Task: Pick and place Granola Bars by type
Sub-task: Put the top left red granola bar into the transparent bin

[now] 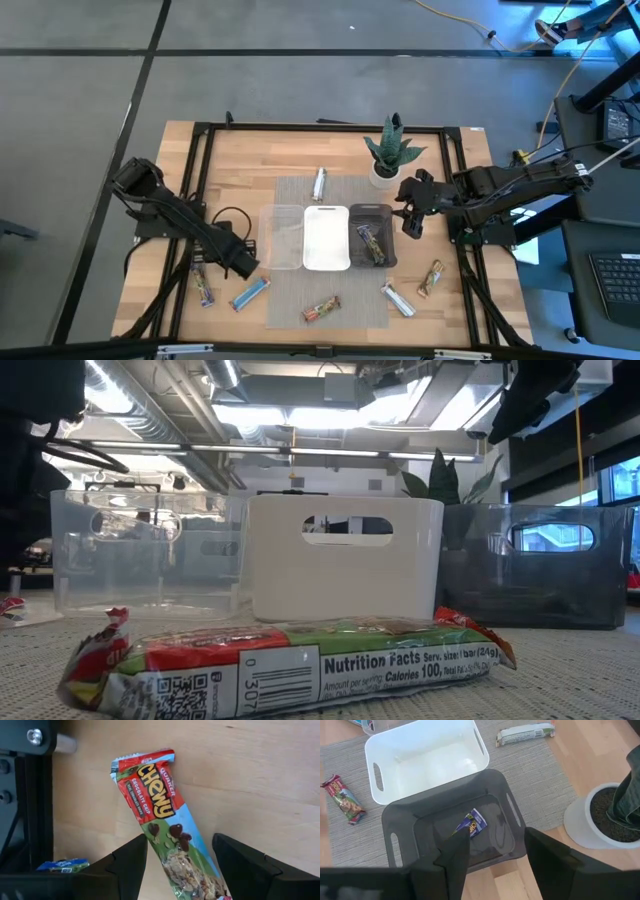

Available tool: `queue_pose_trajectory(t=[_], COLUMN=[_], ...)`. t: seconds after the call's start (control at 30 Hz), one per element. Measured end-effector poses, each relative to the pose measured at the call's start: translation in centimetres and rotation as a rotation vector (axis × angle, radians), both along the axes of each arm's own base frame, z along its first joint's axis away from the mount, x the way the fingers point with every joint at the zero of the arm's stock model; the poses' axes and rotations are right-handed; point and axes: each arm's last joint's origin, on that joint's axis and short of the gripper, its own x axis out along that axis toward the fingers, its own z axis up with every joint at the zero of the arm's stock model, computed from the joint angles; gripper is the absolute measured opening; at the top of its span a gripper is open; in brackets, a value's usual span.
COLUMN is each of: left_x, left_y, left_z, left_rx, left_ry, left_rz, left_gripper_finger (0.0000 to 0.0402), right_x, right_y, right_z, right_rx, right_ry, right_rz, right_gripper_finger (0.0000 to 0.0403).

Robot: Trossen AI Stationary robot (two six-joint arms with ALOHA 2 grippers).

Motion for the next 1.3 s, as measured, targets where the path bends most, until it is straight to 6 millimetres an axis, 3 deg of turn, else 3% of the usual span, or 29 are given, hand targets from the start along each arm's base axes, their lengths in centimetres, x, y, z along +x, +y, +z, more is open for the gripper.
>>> queue_pose_trajectory(t=[0.37, 0.73, 0.93, 1.2, 1.3], left_x=[0.4, 0.5, 0.2, -1.3, -1.7], left_y=[-0.1, -0.1, 0.1, 1.1, 1.6], left_z=[0.1, 0.1, 0.3, 2.6, 3.9], left_rx=[0.004, 0.01, 0.006, 0.032, 0.071], left_ry=[-0.063, -0.062, -0.046, -0.038, -0.115], left_rz=[-0.208, -0.195, -0.176, -0.135, -0.141], left_gripper_finger=[0.0175, 0.0112, 0.0097, 0.0095, 0.0095], right_x=[0.2, 0.2, 0.2, 0.2, 0.2], right_y=[0.0, 0.0, 0.0, 0.0, 0.0], right_z=[0.1, 0.2, 0.2, 0.2, 0.2], right_rx=[-0.035, -0.036, -0.039, -0.053, -0.053], right_ry=[-0.017, -0.021, -0.02, -0.017, -0.017], right_rz=[0.035, 0.036, 0.039, 0.056, 0.057], right_gripper_finger=[0.0191, 0.0191, 0.0191, 0.0191, 0.0191])
